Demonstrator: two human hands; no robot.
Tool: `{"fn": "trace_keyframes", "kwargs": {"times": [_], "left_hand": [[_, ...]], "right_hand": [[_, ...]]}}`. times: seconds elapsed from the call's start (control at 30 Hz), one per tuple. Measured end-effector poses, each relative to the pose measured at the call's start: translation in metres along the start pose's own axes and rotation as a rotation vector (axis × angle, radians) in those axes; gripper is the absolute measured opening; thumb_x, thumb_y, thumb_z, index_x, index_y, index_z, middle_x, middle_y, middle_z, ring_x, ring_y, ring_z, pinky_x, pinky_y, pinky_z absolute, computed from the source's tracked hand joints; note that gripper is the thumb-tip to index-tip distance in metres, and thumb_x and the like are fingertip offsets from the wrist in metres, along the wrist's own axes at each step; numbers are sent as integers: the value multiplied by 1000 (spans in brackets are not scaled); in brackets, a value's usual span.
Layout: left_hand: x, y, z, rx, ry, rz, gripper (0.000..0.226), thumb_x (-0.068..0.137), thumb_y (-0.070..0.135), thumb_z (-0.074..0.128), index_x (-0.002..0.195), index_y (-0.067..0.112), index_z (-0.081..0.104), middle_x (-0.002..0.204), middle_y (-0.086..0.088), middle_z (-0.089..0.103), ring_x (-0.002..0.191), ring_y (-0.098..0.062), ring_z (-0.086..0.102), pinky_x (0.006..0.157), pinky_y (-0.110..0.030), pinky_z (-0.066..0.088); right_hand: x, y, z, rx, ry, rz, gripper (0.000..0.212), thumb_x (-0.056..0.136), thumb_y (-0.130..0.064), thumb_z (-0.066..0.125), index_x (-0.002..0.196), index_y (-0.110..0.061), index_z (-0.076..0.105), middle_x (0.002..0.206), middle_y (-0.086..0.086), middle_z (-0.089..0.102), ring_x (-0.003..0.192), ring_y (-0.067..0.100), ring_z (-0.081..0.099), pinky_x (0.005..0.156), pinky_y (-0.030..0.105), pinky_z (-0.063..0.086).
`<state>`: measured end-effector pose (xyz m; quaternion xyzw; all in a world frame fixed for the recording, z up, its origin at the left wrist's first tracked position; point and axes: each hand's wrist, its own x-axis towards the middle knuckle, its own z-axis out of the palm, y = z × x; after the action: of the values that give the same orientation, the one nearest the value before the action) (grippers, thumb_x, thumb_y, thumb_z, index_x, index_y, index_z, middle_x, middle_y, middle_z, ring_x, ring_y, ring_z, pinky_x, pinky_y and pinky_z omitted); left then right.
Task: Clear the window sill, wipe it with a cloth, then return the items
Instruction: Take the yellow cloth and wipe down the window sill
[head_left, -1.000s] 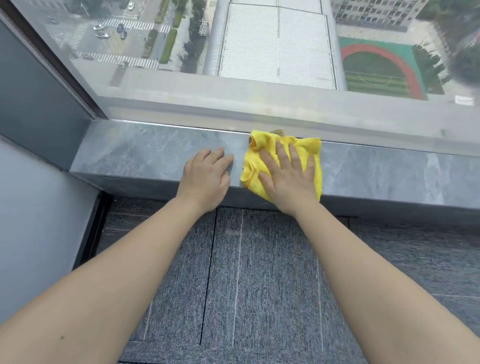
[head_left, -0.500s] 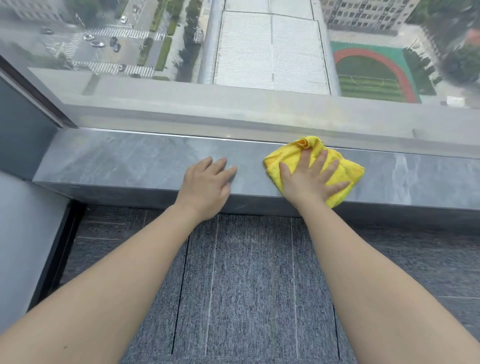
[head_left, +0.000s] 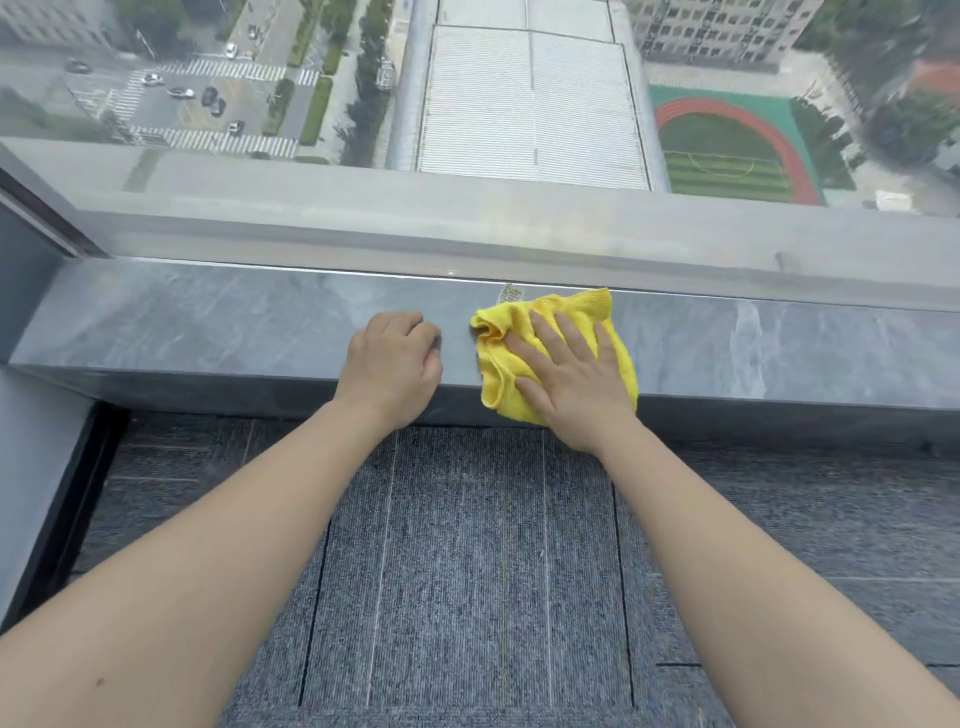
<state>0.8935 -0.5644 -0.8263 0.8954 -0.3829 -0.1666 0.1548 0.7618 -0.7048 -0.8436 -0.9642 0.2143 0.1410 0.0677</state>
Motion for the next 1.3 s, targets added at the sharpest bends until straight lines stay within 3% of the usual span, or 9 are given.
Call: {"fn": "trace_keyframes", "kwargs": {"times": [0.13, 0.27, 0.5, 0.63, 0.77, 0.87, 0.93, 1.03, 1.3], "left_hand": [[4, 7, 6, 10, -27, 70, 37, 91, 21, 35, 125, 12, 47, 141, -10, 42, 131, -29, 32, 105, -41, 27], [10, 12, 9, 42, -55, 115, 67, 76, 40, 9, 131, 17, 41, 146, -8, 38, 133, -28, 30, 107, -41, 26], [15, 14, 24, 67, -77, 74, 42, 92, 25, 31, 133, 18, 37, 149, -6, 32, 137, -26, 23, 110, -40, 18], [15, 19, 25, 60, -64, 61, 51, 87, 30, 25, 136, 19, 32, 150, -6, 32, 138, -28, 23, 109, -42, 21], [12, 23, 33, 63, -25, 107, 72, 72, 43, 10, 135, 18, 36, 146, -8, 38, 135, -30, 30, 107, -44, 26], [14, 27, 36, 73, -40, 114, 66, 76, 42, 14, 134, 19, 37, 146, -7, 38, 135, -29, 30, 109, -43, 24], [18, 32, 37, 70, -52, 125, 63, 77, 40, 17, 135, 20, 36, 146, -6, 38, 135, -28, 30, 109, -42, 23], [25, 36, 37, 54, -77, 135, 60, 78, 33, 23, 135, 19, 35, 147, -6, 36, 136, -27, 27, 110, -42, 21], [22, 22, 33, 133, -217, 102, 65, 77, 36, 16, 140, 21, 24, 153, -5, 23, 140, -27, 19, 115, -38, 14]], "right_hand": [[-6, 22, 5, 22, 25, 137, 52, 95, -49, 14, 146, -39, 7, 160, -6, -5, 147, 19, -10, 116, 50, -7], [4, 34, 3, 135, 40, 414, 60, 94, -52, 21, 147, -32, 4, 160, -1, -6, 146, 30, -12, 112, 60, -6], [45, 21, -3, 356, 32, 777, 69, 92, -56, 21, 148, -21, 2, 158, 9, -13, 143, 39, -17, 107, 69, -7], [54, 5, -3, 322, 31, 695, 69, 93, -54, 19, 148, -16, 3, 157, 15, -14, 143, 40, -17, 106, 70, -6], [33, 10, 9, 181, 67, 334, 65, 93, -52, 22, 148, -23, 4, 159, 10, -10, 145, 35, -13, 109, 66, -6], [16, 24, 13, 85, 43, 102, 58, 94, -51, 22, 147, -34, 5, 160, 0, -8, 146, 27, -11, 113, 58, -8], [10, 37, 15, 34, 25, 54, 55, 94, -51, 21, 146, -39, 5, 160, -4, -6, 147, 23, -11, 114, 54, -9], [6, 50, 18, 51, 13, 155, 56, 94, -53, 19, 146, -39, 4, 160, -5, -6, 147, 24, -12, 114, 54, -10], [24, 32, 16, 294, 30, 681, 69, 92, -56, 23, 148, -22, 3, 159, 9, -11, 144, 35, -15, 109, 66, -7]]}}
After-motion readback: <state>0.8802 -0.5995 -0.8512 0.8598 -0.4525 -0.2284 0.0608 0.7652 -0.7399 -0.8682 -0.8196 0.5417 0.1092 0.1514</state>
